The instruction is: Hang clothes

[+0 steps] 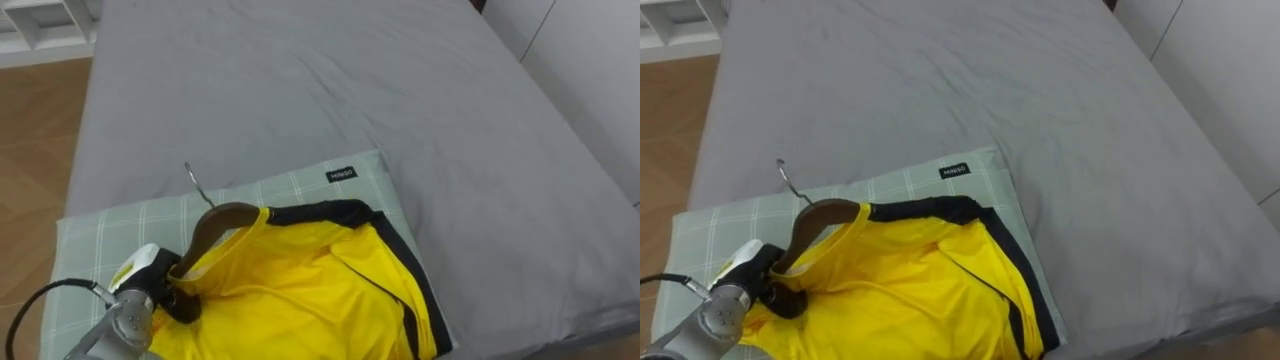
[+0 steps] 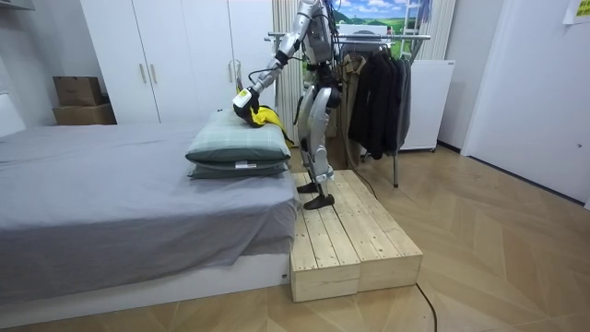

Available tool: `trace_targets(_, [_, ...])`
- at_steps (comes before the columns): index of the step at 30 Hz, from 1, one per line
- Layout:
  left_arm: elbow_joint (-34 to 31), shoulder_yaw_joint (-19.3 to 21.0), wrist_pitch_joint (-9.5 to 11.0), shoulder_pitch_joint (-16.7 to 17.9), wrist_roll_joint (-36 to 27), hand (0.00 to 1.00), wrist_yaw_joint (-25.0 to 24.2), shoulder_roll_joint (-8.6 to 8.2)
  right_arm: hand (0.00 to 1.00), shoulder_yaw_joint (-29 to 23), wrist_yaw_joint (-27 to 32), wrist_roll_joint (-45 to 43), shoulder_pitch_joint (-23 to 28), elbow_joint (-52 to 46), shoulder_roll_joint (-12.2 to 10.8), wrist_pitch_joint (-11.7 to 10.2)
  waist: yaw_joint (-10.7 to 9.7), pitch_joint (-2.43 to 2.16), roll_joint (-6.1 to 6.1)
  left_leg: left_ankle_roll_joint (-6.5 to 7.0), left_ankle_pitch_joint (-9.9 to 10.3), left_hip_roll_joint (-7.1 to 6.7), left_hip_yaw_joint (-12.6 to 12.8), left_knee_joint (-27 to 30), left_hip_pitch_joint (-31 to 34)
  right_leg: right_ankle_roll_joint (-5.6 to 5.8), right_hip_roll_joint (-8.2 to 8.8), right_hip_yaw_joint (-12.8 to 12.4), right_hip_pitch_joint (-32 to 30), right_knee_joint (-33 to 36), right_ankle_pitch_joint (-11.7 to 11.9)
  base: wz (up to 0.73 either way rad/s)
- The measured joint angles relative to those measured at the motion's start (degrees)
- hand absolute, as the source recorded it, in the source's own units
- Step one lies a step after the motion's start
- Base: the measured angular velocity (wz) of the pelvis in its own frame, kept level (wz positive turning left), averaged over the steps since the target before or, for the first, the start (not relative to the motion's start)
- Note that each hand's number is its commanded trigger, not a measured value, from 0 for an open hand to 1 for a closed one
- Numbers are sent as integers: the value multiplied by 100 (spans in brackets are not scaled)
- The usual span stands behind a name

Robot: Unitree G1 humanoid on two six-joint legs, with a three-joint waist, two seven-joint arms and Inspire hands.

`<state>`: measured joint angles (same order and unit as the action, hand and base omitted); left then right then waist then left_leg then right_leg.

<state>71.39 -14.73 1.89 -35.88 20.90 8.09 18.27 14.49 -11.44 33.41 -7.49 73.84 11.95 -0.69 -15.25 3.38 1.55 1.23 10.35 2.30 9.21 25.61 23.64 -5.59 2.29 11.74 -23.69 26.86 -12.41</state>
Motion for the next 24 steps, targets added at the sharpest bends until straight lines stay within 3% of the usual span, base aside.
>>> trace_targets(6, [-382,18,10,13,16,100,-3,-5,0,-17,-60,-26,164,-3,49,-52,85,-36,81,15,-14,2,-2,-260,-465,39,-55,86,564,-419,91,3])
trace_targets(8, [-838,25,14,186,7,100,-22,-9,0,-76,-79,-180,264,-6,131,-56,148,-101,185,17,-19,-8,0,-403,-681,75,-64,91,798,-555,124,0])
trace_targets(13, [-1578,49,2,527,-1,100,-122,3,0,-298,-118,-572,326,-9,178,-53,210,-167,281,12,-29,-50,30,-732,-1226,121,-80,102,1364,-886,153,1])
trace_targets(14, [-1827,47,0,657,-1,100,-186,3,0,-410,-151,-575,379,-14,182,-53,193,-203,308,12,-30,-61,23,-790,-1333,135,-85,135,1506,-989,155,11])
trace_targets(24, [-3428,144,-115,1486,140,100,-547,24,0,-1251,-369,-815,657,258,188,55,306,-311,271,10,-30,-126,-51,-1232,-2131,219,-129,199,2324,-1445,177,8])
